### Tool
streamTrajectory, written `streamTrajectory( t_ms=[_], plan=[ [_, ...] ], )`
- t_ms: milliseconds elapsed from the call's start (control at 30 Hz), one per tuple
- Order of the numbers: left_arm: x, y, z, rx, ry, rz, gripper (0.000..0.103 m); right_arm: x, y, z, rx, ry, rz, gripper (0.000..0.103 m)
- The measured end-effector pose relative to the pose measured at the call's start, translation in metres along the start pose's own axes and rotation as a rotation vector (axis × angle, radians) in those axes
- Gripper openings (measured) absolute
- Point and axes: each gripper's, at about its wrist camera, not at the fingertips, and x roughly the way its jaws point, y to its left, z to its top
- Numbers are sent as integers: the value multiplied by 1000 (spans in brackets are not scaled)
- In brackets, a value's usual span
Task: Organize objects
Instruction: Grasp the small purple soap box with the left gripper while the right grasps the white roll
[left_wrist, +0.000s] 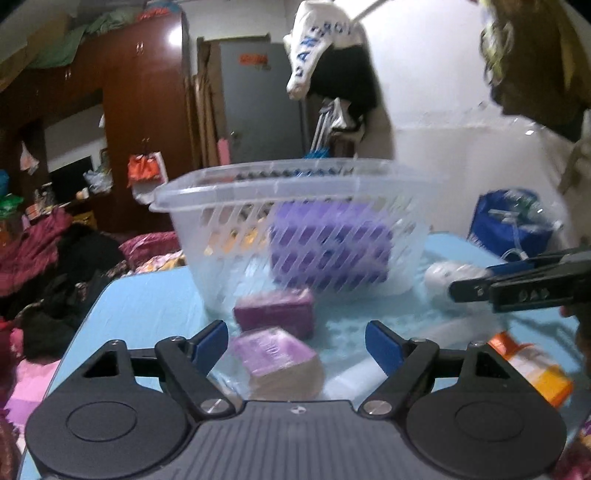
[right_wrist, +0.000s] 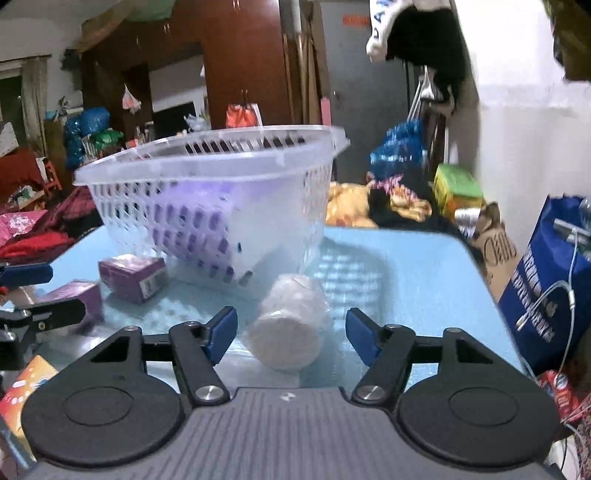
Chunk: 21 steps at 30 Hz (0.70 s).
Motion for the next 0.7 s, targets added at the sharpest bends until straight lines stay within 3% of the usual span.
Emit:
streamTrajectory(
  t_ms=[100,167,267,333,400,500,567,700],
  plan=[
    [-1,4,-1,-5,2,20,84,3,-4,-4,15,21,16,59],
    [-3,4,-2,-3,3,25,78,3,-4,-5,17,29,21,56],
    [-3,3,-2,15,3,60,61,2,-5,-3,19,29,10,52],
    [-2,4,-3,17,7,54,40,0,-6,-3,10,26,-2,49],
    [0,5,-2,22,10,43,37,-1,-7,-2,14,22,0,48],
    [-6,7,-1,22,-12,-6,17,-6,-9,-2,12,2,-10,48],
    [-11,15,2,-13,-17,-63,14,-13,-9,0,7,-22,-16,48],
    [-8,20,4,-9,7,-46,14,-26,-9,6,-8,-57,-12,48]
  ],
)
